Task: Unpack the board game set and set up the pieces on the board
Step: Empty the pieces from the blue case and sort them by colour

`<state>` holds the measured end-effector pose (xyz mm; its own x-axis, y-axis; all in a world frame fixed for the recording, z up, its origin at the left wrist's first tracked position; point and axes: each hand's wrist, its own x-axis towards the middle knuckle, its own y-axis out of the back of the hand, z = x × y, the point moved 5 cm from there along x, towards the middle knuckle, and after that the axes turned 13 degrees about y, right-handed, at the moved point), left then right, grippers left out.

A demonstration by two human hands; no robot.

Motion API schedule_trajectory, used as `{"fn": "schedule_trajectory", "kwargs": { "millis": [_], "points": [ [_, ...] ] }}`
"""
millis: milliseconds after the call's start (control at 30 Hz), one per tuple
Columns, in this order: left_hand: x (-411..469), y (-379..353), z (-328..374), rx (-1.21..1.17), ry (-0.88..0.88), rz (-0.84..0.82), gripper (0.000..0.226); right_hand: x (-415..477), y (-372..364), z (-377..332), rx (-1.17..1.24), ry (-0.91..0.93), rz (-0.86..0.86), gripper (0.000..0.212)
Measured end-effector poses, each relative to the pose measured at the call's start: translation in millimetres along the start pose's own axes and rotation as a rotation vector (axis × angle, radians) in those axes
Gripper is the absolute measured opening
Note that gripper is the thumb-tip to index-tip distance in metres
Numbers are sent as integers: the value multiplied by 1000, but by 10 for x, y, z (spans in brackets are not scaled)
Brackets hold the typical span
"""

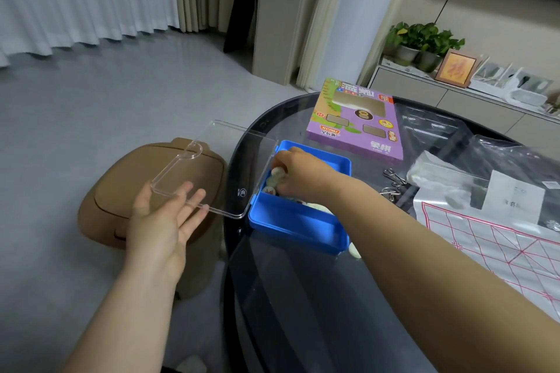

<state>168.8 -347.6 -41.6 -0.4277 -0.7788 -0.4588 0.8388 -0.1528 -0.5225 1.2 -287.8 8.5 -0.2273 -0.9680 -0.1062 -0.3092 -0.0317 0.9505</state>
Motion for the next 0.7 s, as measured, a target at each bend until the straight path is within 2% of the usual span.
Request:
{"fn": "schedule_trajectory", "kwargs": {
  "millis": [100, 233, 333, 433, 533, 700],
  "points": [
    [17, 13, 21, -4, -30, -10, 51, 4, 4, 23, -40, 15, -34, 28],
    [50, 21, -6, -37, -32, -37, 50, -32, 8, 50, -34, 46, 16, 24],
    [75, 33, -25, -38, 5, -67, 25, -48, 18, 55, -44, 55, 51, 24],
    [103, 24, -37, -48, 62, -117, 22, -52, 23, 78, -40, 54, 77, 24],
    [114, 26, -50, -46, 119, -153, 21, -83, 53, 128, 40, 42, 133, 22],
    [111, 28, -71, -64, 170, -199, 21, -267, 188, 219, 302, -15, 266, 15]
  ]
}}
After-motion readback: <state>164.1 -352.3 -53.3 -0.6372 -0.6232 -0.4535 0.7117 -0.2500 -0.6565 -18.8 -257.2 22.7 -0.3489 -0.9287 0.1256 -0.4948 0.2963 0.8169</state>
